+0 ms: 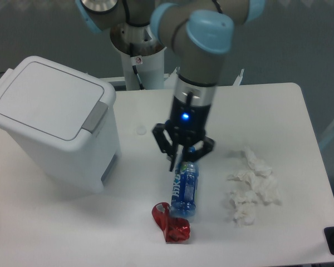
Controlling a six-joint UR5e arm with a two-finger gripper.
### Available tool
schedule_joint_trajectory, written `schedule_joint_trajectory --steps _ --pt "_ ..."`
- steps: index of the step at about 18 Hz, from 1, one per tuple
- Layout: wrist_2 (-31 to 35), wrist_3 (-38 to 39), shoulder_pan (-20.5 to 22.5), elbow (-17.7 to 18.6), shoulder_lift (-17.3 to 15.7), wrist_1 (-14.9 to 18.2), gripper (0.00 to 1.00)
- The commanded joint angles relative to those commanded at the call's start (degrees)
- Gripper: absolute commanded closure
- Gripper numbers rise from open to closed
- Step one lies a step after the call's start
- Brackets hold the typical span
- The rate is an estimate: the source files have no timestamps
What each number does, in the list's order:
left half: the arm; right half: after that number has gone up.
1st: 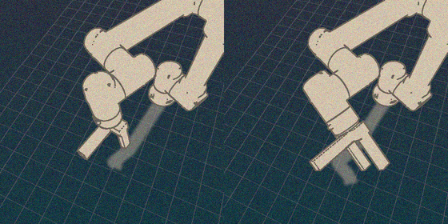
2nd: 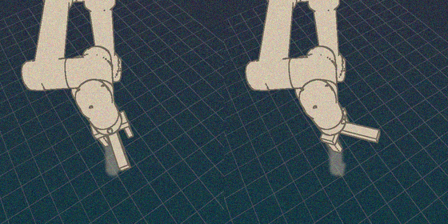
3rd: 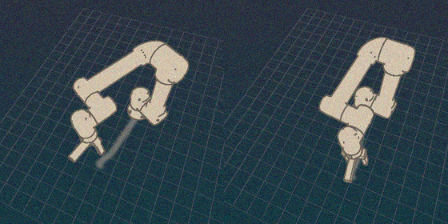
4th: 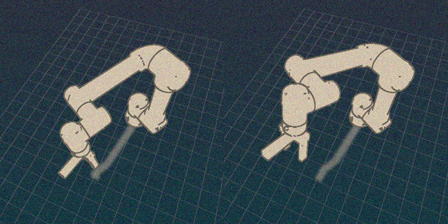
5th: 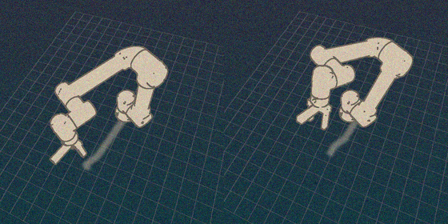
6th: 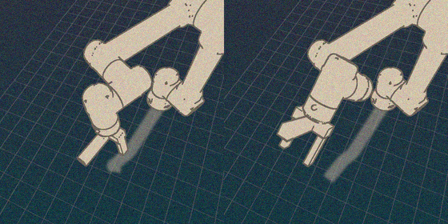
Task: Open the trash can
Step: 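Move the gripper over the trash can lid's front edge, then lift the gripper upward, flipping the white lid open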
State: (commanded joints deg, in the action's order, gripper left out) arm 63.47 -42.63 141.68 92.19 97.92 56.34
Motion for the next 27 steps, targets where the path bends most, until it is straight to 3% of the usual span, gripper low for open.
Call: schedule_joint_trajectory --steps 5,13,18,27 --pt "-2.0 4.4 -2.3 4.1 -5.5 1.2 0.98" --pt "-1.9 11.7 -6.6 4.9 -11.1 2.7 0.98" --pt "-1.5 11.6 -6.7 8.0 -11.4 3.1 0.97" --pt "-0.3 11.5 -6.9 8.4 -10.6 3.0 0.97"
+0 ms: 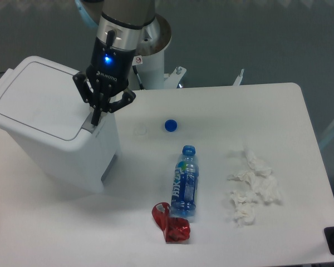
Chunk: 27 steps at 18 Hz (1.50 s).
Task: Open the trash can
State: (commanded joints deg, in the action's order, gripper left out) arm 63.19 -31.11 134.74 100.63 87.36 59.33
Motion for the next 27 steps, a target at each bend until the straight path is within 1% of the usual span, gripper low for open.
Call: schedule_joint_trajectory --steps 6,7,8,9,10,11,12,13,15,17,18,19,20,22,24,25,27 --pt "0.0 -0.3 0.1 -0.2 0.0 0.0 0.96" --pt "-0.1 -0.3 0.3 -0.6 0.0 0.1 0.94" --pt "-0.3 -0.3 0.5 -1.0 0.0 0.1 0.86" --pt "-0.6 -0.3 1.0 -1.8 0.0 0.1 0.68" --pt "-0.7 -0.1 1.2 -2.8 -0.1 0.1 0.44" --pt "-0.9 0.1 1.8 -4.2 -0.1 0.2 0.39" --pt "-1.7 0.2 2.5 -5.2 -0.1 0.3 0.38" --pt "-2.9 0.2 3.5 -5.7 -0.1 0.3 0.38" --pt "-4.7 0.3 4.1 -6.3 -0.2 0.3 0.31" --pt "-4.9 0.4 5.1 -6.4 -0.3 0.3 0.22" --pt "-5.1 0.4 6.2 -6.4 -0.2 0.3 0.12" --pt "-5.5 0.1 7.4 -6.4 -0.1 0.2 0.04" --pt "-5.8 -0.1 8.7 -6.6 0.1 0.0 0.0" --pt "-5.7 -0.3 11.2 -6.8 1.7 -0.3 0.0" --pt "-4.5 -1.0 12.1 -7.1 5.3 -1.0 0.0" --pt "-2.8 -2.4 12.7 -7.2 7.0 -0.8 0.0" --pt "3.0 -7.2 13.7 -7.4 10.5 -1.0 0.0"
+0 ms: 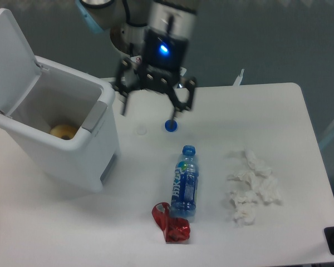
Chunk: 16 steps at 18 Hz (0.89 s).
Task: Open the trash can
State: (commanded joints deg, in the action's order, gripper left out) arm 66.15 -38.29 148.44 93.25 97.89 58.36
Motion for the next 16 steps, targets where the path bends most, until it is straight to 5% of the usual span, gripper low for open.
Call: schedule_joint_trajectory --steps 12,16 --pt "20.7 -33.0 2.3 -2.5 14.1 0.4 0.0" --pt "24.2 -35.8 2.4 -3.4 15.5 0.5 0.0"
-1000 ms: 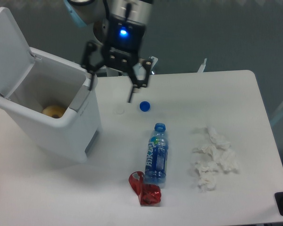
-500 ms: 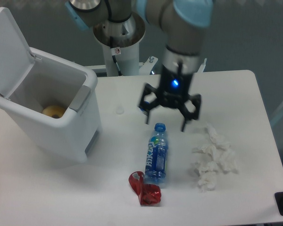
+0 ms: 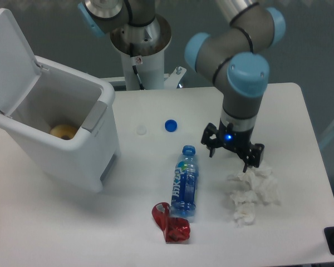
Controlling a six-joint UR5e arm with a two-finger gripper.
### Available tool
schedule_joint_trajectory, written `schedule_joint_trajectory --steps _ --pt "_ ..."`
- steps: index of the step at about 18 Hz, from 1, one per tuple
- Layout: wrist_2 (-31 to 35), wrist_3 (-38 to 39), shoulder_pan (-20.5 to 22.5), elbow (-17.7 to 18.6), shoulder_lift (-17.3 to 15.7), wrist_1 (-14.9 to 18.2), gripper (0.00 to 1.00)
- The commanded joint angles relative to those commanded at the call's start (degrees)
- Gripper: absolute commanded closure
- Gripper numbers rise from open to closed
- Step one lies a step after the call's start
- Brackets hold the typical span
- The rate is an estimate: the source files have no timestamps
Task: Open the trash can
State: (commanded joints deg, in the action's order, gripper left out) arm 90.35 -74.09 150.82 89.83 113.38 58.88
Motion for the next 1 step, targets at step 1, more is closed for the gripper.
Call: schedule_joint_trajectory --steps 1 --pt "0.1 0.0 0.3 -0.4 0.0 0.0 0.0"
